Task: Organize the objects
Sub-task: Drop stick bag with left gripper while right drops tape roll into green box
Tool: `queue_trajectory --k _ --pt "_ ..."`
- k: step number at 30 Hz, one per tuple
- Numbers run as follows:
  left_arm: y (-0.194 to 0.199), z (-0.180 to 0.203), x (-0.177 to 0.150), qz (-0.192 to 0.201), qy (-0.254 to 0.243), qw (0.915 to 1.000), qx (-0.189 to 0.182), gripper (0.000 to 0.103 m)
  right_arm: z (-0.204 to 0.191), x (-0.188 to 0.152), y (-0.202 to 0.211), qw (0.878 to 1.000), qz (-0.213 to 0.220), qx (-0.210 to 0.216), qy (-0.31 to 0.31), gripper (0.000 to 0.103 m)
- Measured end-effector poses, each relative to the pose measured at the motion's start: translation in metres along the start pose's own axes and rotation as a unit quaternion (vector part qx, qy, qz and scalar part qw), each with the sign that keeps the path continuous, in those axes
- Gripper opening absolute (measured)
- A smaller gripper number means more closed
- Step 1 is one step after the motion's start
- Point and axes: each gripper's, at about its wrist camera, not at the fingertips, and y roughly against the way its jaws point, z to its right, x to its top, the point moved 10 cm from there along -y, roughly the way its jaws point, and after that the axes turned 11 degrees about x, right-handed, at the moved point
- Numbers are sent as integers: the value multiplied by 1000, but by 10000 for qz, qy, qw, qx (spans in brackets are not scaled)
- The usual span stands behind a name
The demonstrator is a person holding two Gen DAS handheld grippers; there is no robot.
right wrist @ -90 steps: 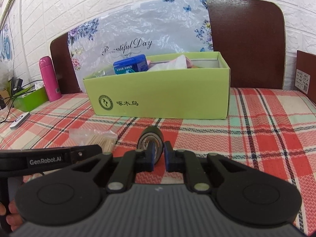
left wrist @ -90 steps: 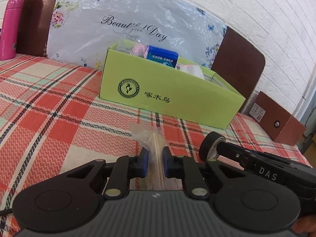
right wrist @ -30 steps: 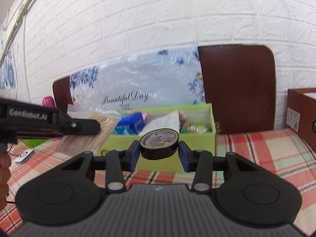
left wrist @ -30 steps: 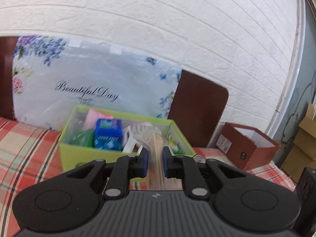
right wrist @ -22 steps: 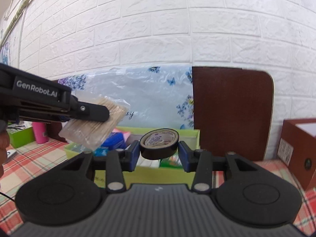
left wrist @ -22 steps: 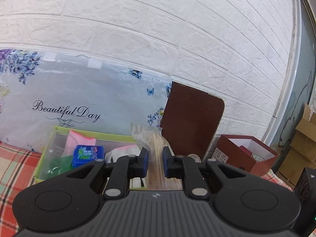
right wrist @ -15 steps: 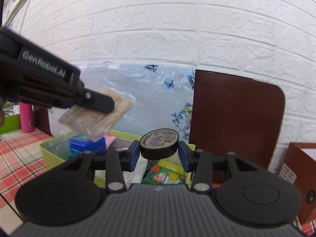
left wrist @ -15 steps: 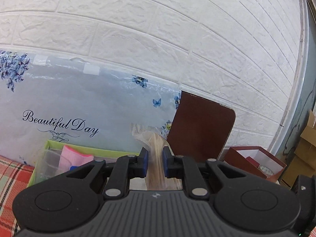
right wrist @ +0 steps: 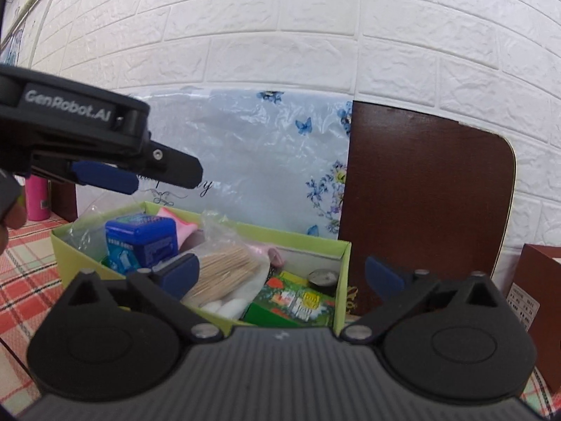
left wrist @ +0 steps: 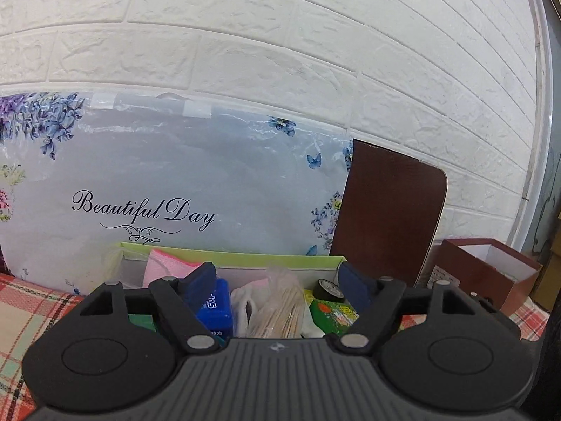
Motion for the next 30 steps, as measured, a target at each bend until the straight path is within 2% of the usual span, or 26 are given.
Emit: queue_trajectory --k 4,12,20,25,30 --pt "22 -4 0 -70 3 9998 168 84 -5 0 18 9998 -154 -51 -78 103" --pt "104 -9 -14 -144 -344 9962 783 99 -27 2 87 9969 -622 -81 -469 103" --pt "156 -23 -69 -865 -292 9884 1211 99 -67 -24 150 9915 -886 -222 -927 103" --pt "172 -33 -95 -1084 -321 9819 1522 99 -82 -37 175 9897 -985 -395 -958 103" --pt "183 -36 -109 -1208 -329 9785 1641 99 -81 -40 190 9881 -1005 -613 -985 103"
